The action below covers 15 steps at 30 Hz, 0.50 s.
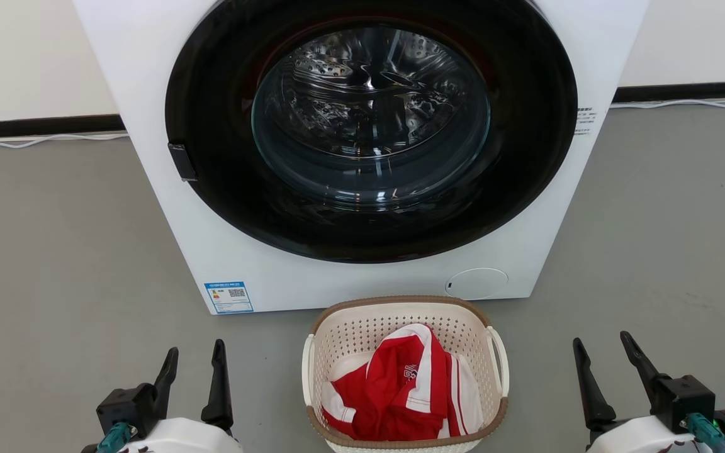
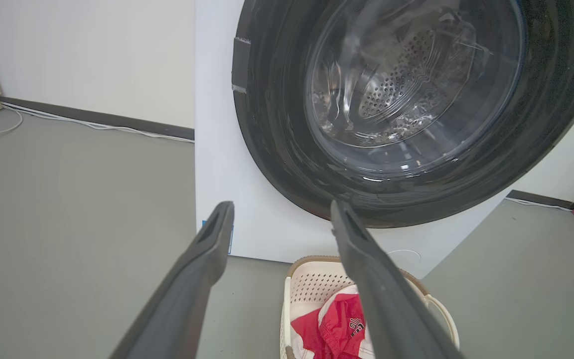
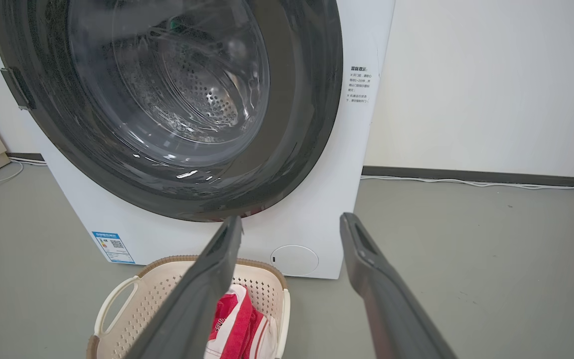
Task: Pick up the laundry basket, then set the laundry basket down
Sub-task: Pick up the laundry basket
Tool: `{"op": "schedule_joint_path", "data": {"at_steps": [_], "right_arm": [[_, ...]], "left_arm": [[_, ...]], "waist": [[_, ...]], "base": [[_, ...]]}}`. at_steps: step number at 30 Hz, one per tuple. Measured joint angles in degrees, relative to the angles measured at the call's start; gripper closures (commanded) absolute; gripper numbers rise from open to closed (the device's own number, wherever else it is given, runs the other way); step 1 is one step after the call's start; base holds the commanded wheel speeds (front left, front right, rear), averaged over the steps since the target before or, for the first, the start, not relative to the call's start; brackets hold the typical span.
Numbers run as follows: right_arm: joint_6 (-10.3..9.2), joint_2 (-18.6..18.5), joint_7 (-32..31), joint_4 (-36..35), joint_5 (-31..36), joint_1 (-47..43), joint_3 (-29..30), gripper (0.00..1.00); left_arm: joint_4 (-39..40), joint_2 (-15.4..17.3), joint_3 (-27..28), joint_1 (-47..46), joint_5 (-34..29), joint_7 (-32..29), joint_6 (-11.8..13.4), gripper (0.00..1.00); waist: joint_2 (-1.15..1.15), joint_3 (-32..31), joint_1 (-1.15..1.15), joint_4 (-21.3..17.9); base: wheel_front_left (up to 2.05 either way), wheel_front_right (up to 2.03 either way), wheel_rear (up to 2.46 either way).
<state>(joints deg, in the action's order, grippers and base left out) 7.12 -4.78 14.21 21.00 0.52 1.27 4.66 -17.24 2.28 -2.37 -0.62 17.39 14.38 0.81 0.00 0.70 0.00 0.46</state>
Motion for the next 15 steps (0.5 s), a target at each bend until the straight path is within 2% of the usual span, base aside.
{"op": "schedule_joint_path", "data": {"at_steps": [15], "right_arm": [[0.00,0.4,0.0,-1.1,0.0,0.2,0.8,0.00]], "left_arm": [[-0.3,0.0,-0.5,0.0,0.1,0.0,-0.1,0.00]], "waist": [[0.00,1.6,0.00,0.2]], "base": [[0.00,0.00,0.00]]}}
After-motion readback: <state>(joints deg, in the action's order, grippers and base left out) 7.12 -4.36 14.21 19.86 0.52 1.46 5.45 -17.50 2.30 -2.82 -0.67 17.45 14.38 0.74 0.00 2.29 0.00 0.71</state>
